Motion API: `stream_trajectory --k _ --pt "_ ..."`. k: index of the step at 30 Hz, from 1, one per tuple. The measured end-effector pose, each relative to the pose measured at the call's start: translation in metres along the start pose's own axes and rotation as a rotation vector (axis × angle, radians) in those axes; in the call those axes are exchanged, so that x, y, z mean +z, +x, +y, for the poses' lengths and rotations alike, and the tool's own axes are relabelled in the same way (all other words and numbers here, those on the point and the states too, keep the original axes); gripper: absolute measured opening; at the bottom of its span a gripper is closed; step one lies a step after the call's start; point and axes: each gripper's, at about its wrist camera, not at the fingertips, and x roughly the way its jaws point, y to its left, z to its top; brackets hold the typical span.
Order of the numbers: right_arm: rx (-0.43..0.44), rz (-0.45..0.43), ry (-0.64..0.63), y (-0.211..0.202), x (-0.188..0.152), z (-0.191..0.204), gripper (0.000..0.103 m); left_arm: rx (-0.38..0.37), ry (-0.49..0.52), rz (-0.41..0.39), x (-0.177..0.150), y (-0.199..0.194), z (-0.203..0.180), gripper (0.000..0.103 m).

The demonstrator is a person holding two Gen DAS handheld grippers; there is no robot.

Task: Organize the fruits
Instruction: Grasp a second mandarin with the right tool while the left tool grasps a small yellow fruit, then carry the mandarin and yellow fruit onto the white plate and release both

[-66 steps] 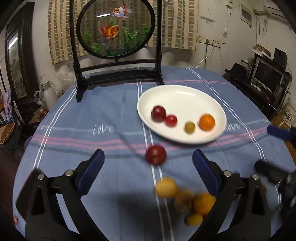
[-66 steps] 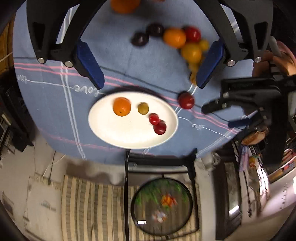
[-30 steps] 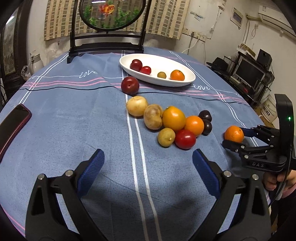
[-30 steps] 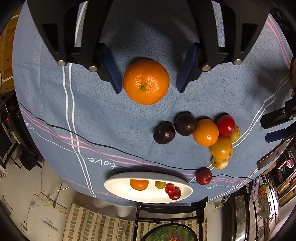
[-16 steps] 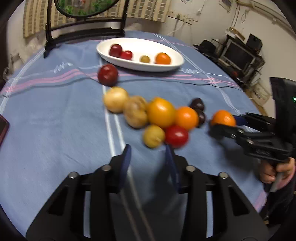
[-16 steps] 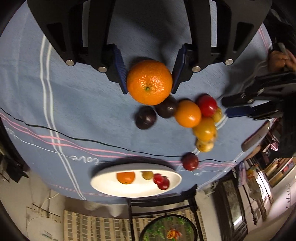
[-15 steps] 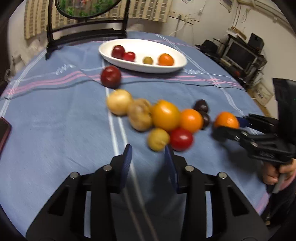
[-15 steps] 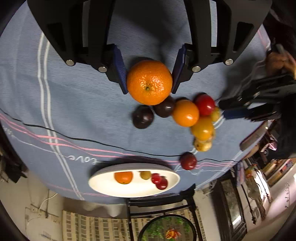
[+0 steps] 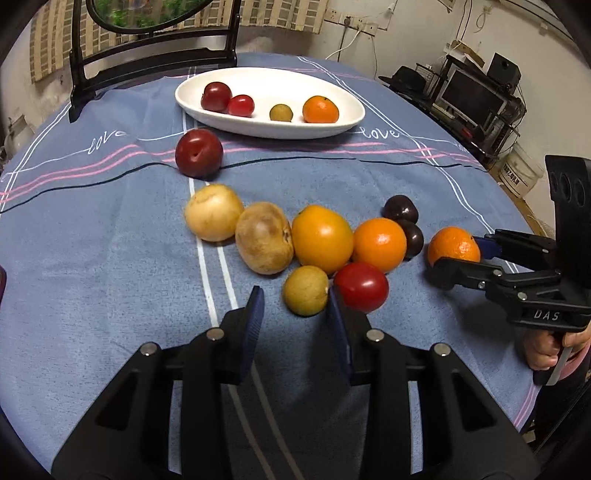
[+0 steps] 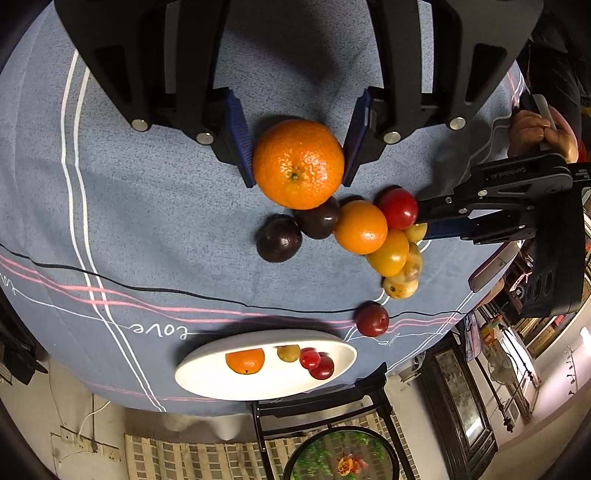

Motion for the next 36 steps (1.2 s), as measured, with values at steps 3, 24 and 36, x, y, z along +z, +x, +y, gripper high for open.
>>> stream_trajectory --k 3,24,36 --pt "-0.001 0.010 0.002 0.002 0.000 -0.001 0.048 0.019 0.027 0.003 0.002 0.002 -0.004 0.035" --pt "-0.006 0.020 0.004 0.003 0.001 -0.001 0.048 0.029 0.090 0.005 0.016 0.014 -0.015 0.025" --pt "0.092 -0.069 0.028 -0.018 0.015 0.004 0.048 -0.016 0.061 -0.103 0.017 -0.028 -0.008 0.024"
